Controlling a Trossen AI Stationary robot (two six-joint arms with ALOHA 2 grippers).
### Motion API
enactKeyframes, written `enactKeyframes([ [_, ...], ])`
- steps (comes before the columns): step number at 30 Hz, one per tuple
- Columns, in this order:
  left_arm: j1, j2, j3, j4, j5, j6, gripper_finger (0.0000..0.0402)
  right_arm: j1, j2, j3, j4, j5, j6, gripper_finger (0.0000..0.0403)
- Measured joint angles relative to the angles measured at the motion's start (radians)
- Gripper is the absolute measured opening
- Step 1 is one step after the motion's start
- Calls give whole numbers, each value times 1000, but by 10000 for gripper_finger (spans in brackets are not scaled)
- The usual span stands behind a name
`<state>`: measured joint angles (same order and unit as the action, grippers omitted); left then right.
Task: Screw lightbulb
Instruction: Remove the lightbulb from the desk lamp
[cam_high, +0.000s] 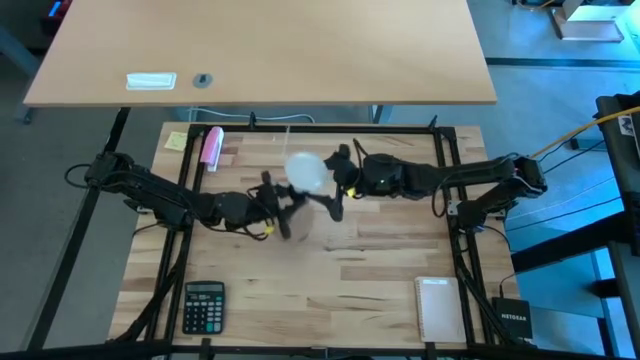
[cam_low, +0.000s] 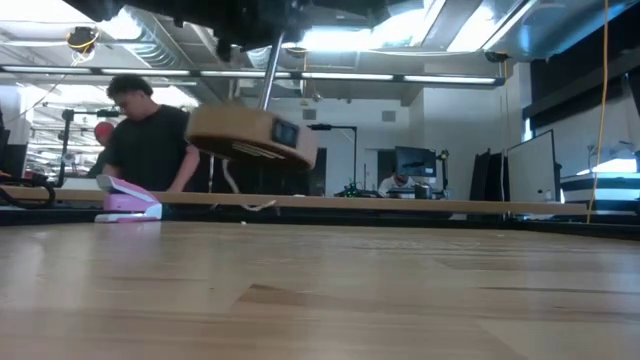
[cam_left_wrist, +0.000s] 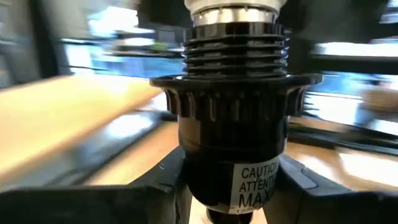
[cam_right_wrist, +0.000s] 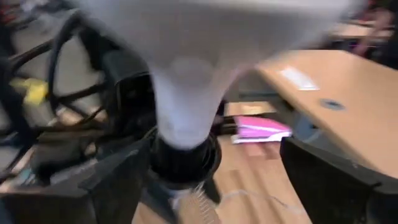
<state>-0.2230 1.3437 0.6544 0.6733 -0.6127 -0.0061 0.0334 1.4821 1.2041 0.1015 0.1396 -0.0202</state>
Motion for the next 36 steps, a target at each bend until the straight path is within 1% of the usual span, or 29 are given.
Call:
enactKeyframes([
  [2, 6, 0, 0, 5, -132, 29, 126, 0, -1, 0, 28, 48, 28, 352],
  [3, 11, 0, 0, 5, -179, 47, 126, 0, 2, 0, 56, 69, 44, 346],
  [5, 20, 0, 0, 0, -248, 76, 126, 0, 20, 0, 127, 116, 65, 338],
  [8, 29, 0, 0, 6, -309, 91, 126, 0, 69, 0, 239, 173, 67, 329],
  [13, 27, 0, 0, 3, -315, 89, 126, -2, 147, 0, 409, 200, 66, 323],
  [18, 19, 0, 0, 3, -315, 92, 126, -9, 189, 0, 510, 217, 65, 323],
  [26, 19, 1, 0, 3, -318, 92, 126, -24, 200, 0, 534, 225, 66, 323],
  [28, 19, 1, 0, 3, -318, 92, 126, -27, 200, 0, 533, 211, 66, 321],
  [31, 19, 1, 0, 2, -318, 92, 126, -28, 200, 0, 533, 192, 67, 303],
  [36, 22, 1, 0, 2, -317, 92, 126, -27, 200, 0, 535, 187, 67, 253],
])
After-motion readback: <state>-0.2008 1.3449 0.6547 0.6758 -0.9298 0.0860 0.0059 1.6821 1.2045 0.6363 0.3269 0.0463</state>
